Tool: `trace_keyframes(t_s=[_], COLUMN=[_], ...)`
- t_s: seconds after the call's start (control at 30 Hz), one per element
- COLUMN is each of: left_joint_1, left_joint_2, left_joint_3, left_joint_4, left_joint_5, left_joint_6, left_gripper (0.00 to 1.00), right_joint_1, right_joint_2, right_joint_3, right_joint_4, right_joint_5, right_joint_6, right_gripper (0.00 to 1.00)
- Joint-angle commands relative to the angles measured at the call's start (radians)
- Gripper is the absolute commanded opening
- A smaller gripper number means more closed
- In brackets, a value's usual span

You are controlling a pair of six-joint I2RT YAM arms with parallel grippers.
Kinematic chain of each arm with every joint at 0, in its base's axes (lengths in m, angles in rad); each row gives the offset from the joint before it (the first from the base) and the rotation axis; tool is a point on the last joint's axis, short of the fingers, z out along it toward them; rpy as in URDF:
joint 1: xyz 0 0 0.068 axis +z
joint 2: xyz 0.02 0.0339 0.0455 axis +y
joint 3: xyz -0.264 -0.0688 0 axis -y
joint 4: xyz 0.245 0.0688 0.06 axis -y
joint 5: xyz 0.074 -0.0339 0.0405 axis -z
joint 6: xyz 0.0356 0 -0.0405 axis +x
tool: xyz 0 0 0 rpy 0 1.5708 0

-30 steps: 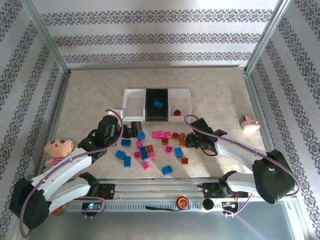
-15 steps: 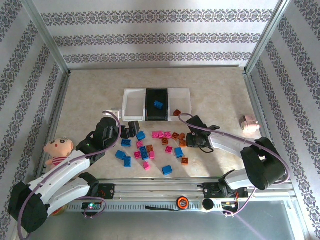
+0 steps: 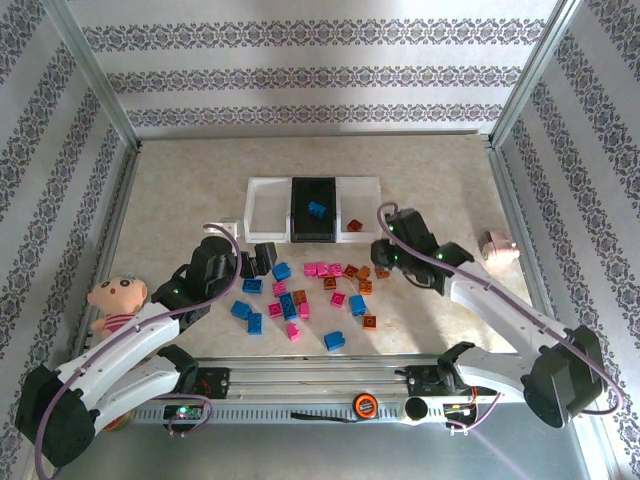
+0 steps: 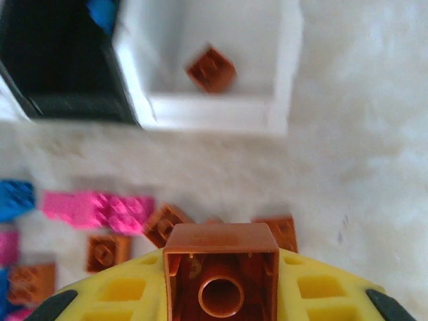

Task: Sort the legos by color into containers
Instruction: Place the lego in the container.

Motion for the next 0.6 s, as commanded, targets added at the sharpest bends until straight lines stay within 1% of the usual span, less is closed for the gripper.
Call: trace_keyframes(t_s=[0.0,0.1,0.23,0.37,0.5,0.57], left_joint_1=[-0.006,-0.007,-0.007,-0.008,-0.007,-0.007], left_joint_2=[-0.01,-0.013,-0.018,-0.035,-0.058,-0.064], left_joint_3=[-0.016,-0.01,-0.002,-0.007,-0.024,-0.025], left_joint_4=[-0.007,-0.039,-0.102,-0.137,-0.147,-0.157], left_joint_5=[-0.002,-0.01,-0.025,-0.029,-0.037,-0.046], left_joint_6=[-0.024,-0.032,-0.053,-0.076,-0.094,-0.099], left_gripper=[0.99,0.99,0.99,0.99,0.99,0.99], right_joint_1=[0.007,-0.011,-0.046,-0.074,-0.098,-0.106], right_joint_2=[0.138,0.3,0.496,0.616,0.688,0.713], right_joint_3=[0.123,0.235,0.37,0.458,0.508,0.522], right_joint_4=[0.047,0.086,0.085,0.084,0.085,0.084], right_joint_5=[0.0,0.024,0.027,0.007,-0.01,-0.019], right_joint_6=[-0.056,-0.075,-0.091,-0.092,-0.076,-0.065], right_gripper=[0.29,0.29,0.29,0.3,0.36,0.43])
